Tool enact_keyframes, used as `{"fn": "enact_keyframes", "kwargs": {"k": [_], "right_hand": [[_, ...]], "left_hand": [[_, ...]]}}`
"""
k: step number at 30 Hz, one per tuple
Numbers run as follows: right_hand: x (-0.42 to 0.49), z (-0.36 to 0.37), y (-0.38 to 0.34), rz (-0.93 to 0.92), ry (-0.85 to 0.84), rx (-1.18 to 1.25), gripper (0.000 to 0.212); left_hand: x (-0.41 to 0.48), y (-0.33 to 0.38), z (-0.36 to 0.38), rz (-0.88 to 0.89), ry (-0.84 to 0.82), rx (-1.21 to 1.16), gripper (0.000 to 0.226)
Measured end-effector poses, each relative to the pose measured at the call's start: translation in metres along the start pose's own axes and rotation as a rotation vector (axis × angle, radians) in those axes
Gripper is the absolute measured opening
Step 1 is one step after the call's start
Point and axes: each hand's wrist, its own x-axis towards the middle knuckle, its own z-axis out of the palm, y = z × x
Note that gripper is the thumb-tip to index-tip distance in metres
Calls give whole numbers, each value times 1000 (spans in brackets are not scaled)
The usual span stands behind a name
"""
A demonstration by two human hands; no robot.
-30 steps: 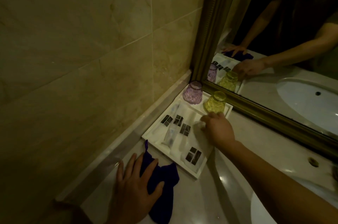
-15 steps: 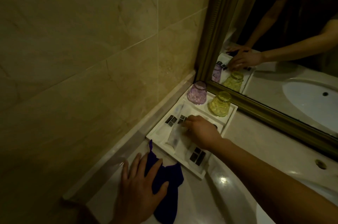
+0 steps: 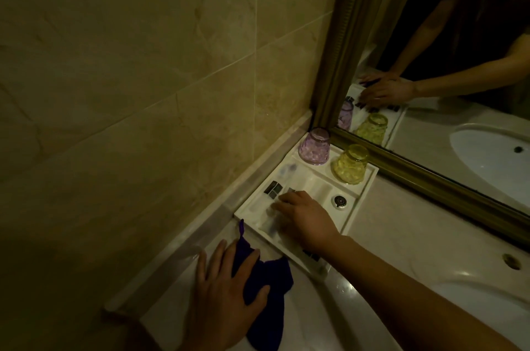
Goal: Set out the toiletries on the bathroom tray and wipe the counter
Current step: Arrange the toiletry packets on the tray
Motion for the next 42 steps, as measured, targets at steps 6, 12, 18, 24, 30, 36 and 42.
{"fn": "enact_keyframes", "kwargs": {"k": [6, 12, 18, 24, 30, 36, 42], "right_hand": [[9, 7, 12, 237, 40, -2, 51], [19, 12, 5, 382, 5, -46, 66], [16, 8, 8, 327, -5, -6, 56], [4, 9, 6, 221, 20, 106, 47], [-2, 2, 10, 177, 49, 136, 48], [-8, -5, 22, 33, 70, 57, 40], [22, -12, 16, -256, -83, -244, 40]], "left_hand": [[-1, -1, 0, 7, 7, 20, 64], [0, -1, 1, -6, -22, 20, 65], [0, -3, 2, 2, -25, 16, 65], [0, -3, 1, 0, -31, -1, 65], [-1, -2, -2, 11, -7, 2, 64], [-1, -1, -1, 12, 10, 4, 64], [0, -3, 0, 1, -21, -4, 64]]}}
